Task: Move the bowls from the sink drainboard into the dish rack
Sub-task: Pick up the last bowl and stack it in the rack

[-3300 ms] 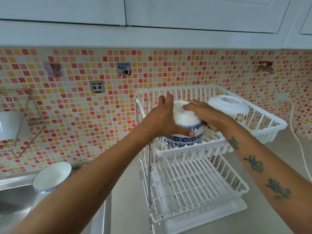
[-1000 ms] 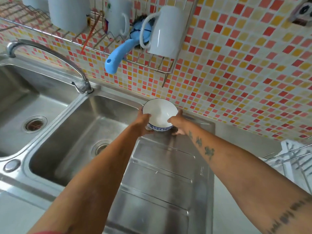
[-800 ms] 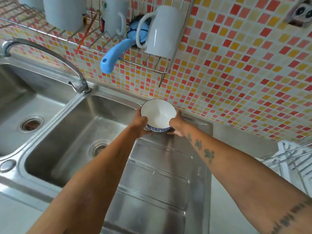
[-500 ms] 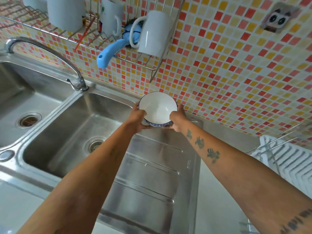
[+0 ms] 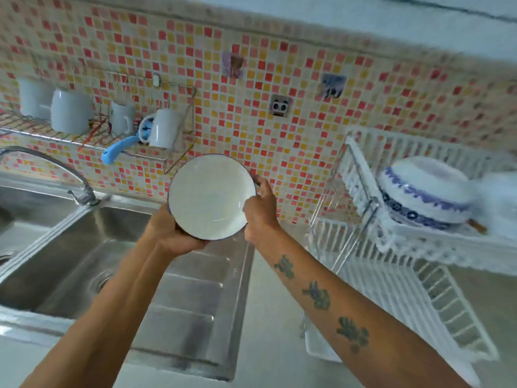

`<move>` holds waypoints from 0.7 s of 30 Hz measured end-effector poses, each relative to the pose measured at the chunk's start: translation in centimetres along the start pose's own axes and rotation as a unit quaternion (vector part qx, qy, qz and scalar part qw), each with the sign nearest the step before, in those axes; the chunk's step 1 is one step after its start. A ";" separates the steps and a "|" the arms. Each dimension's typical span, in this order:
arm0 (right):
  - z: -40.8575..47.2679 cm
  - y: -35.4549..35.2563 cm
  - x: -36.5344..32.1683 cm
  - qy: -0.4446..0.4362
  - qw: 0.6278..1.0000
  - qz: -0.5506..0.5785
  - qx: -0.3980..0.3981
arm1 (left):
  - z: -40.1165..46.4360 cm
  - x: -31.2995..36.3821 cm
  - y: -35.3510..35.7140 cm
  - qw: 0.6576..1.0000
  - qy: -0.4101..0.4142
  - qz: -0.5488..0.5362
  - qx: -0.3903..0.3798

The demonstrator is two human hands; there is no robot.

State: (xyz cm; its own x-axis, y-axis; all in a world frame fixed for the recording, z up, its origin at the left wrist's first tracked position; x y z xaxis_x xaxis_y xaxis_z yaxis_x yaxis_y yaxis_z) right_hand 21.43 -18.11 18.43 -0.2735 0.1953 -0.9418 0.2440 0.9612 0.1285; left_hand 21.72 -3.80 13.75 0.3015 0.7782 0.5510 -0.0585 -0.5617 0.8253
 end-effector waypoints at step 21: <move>-16.1 -30.6 -18.7 -0.183 0.978 0.028 -0.095 | -9.7 -11.4 32.5 0.809 0.386 0.394 -0.204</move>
State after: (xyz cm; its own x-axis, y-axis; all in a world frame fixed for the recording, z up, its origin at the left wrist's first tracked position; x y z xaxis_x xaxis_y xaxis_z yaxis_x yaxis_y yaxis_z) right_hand 4.12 -48.06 37.13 0.0953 0.1990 -0.9754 0.0621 0.9767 0.2053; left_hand 7.15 -28.25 35.51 -0.6575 0.2566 0.7085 -0.3005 -0.9515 0.0657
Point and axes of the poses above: each hand's wrist, its own z-axis towards the middle knuckle, its own y-axis out of the palm, x = y × z, the point moved 3 cm from there along z, towards the middle knuckle, and after that the axes turned 14 degrees about y, right-handed, at the moved point
